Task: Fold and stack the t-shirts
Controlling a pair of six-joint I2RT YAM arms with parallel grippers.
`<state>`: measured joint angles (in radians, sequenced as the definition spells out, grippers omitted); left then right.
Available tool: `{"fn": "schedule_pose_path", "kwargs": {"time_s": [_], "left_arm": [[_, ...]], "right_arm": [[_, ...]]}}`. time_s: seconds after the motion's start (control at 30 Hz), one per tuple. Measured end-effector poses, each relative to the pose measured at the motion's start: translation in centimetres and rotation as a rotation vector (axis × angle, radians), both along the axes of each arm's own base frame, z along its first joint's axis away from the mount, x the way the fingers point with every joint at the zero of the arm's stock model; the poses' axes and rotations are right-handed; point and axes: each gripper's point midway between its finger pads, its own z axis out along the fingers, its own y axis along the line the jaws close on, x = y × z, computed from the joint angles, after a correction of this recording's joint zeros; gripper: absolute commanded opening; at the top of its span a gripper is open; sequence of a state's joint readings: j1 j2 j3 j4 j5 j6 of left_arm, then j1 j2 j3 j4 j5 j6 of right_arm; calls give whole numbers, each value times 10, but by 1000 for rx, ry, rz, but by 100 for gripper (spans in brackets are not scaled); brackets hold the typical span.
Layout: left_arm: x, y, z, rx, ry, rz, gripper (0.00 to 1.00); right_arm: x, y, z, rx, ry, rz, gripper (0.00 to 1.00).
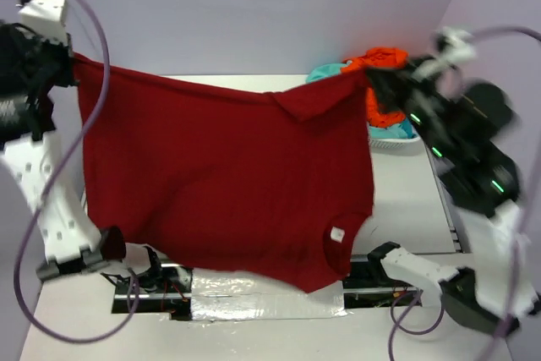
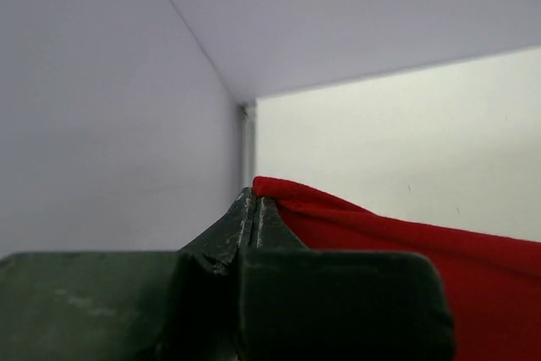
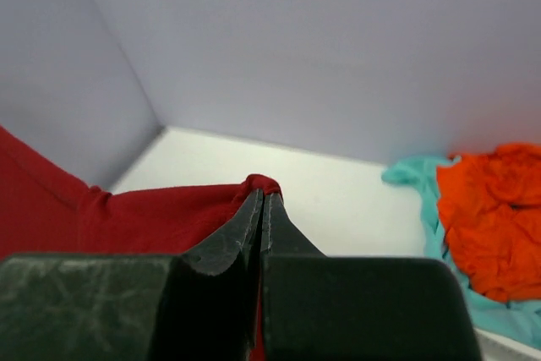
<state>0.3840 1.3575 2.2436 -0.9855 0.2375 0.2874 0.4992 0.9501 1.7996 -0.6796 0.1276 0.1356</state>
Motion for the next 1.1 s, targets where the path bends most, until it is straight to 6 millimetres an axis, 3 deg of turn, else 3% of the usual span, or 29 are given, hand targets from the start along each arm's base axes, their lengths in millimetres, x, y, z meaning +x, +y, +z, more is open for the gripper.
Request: {"fn": "schedule_pose_path", "kwargs": {"time_s": [0.07,0.17,0.27,0.43,0.53,0.6,0.63,0.67,0.7,0.73,0.77,0.8,0.87,0.93,1.0,1.1], "left_arm": [[36,13,-42,-51,105,-3,0],[87,33,-125,-143,286,0,0],[118,42,-198,-217,429,-6,0],[179,61,-287,-302,540,2,0],[226,81,-334,-327,553,33,0],[257,96,-365,-337,544,71,0],[269,102,-381,-343,540,94,0],[280,109,-396,-344,537,117,5],[288,113,-407,-345,533,140,18],[295,116,-418,-338,528,155,36],[298,119,-426,-332,529,170,65],[300,121,-435,-331,533,187,72],[303,121,-441,-336,536,208,90],[309,123,-431,-345,505,225,95],[315,122,-410,-357,458,226,96],[303,125,-369,-365,414,217,90]], "right_arm": [[56,21,-31,-61,100,-12,0],[135,46,-79,-114,219,-8,0],[212,77,-144,-155,334,35,0],[323,131,-258,-191,495,110,0],[387,156,-304,-172,504,108,0],[420,164,-338,-141,506,84,11],[430,166,-355,-119,515,68,31],[436,165,-371,-98,535,51,45],[440,164,-383,-80,548,38,66],[444,162,-391,-62,555,26,73],[447,161,-395,-53,553,18,82],[451,159,-393,-42,541,12,99],[457,156,-381,-36,509,5,100],[459,152,-359,-30,458,-3,100],[448,144,-339,-41,449,-11,100],[409,129,-307,-79,485,-17,100]]}}
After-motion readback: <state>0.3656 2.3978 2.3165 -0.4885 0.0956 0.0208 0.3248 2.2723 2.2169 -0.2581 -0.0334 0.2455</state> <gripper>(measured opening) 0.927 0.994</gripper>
